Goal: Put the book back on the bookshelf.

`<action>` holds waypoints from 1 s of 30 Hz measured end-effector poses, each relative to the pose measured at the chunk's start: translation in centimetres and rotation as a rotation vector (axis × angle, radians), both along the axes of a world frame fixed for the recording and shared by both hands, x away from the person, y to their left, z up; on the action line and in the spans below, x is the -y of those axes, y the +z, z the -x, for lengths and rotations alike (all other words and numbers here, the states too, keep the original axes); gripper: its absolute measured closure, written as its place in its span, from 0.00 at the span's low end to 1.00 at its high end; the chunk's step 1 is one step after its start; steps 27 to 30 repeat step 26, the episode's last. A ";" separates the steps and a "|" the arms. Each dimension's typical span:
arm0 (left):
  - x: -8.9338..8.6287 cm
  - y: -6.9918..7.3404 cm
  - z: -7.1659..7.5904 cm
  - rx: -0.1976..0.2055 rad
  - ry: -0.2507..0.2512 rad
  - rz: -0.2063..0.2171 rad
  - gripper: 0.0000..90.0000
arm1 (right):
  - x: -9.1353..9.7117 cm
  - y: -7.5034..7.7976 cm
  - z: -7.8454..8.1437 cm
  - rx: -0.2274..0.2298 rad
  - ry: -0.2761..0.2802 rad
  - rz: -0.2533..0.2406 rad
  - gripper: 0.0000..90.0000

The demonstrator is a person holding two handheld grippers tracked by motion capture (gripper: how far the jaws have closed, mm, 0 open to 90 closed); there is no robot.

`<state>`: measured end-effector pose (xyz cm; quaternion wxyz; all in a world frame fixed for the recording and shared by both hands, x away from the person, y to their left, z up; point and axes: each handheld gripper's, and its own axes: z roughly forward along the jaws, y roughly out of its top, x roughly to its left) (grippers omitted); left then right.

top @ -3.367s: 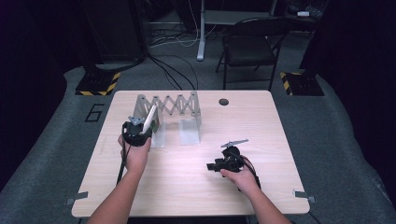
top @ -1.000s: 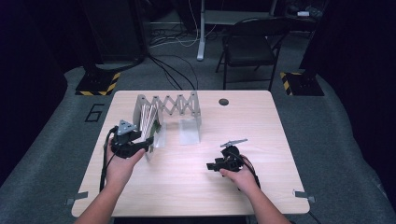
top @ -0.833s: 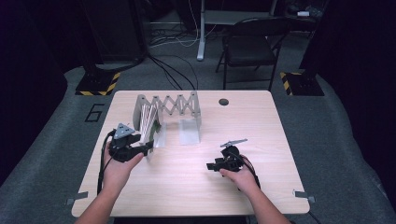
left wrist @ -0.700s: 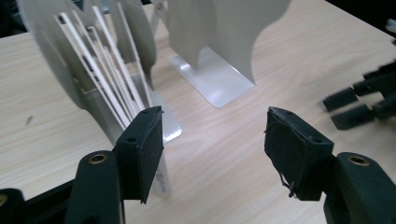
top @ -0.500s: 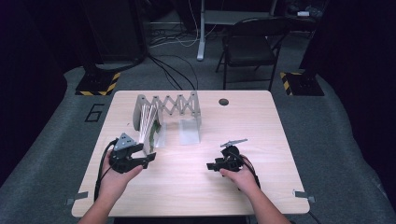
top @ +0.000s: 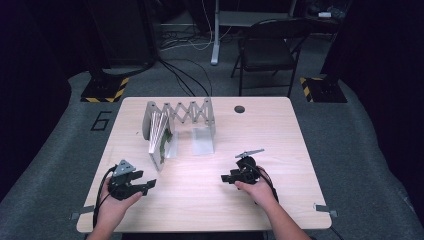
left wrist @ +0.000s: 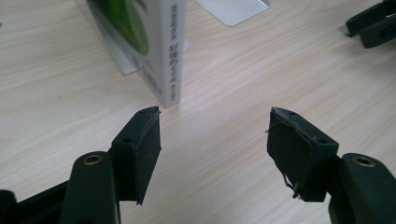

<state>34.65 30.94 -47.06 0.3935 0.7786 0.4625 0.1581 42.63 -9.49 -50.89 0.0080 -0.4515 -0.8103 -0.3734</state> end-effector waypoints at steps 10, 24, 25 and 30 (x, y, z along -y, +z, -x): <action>-2.0 -2.6 0.1 -0.002 0.075 0.034 0.40 | 0.1 0.0 0.0 0.001 -0.002 -0.001 0.49; -2.3 -3.3 0.0 0.005 0.137 0.046 0.41 | 0.1 -0.1 -0.1 0.003 -0.003 0.005 0.49; -2.3 -3.3 0.0 0.012 0.140 0.036 0.41 | 0.1 -0.1 -0.1 0.004 -0.001 0.004 0.49; -2.3 -3.3 0.0 0.012 0.140 0.036 0.41 | 0.1 -0.1 -0.1 0.003 -0.001 0.002 0.49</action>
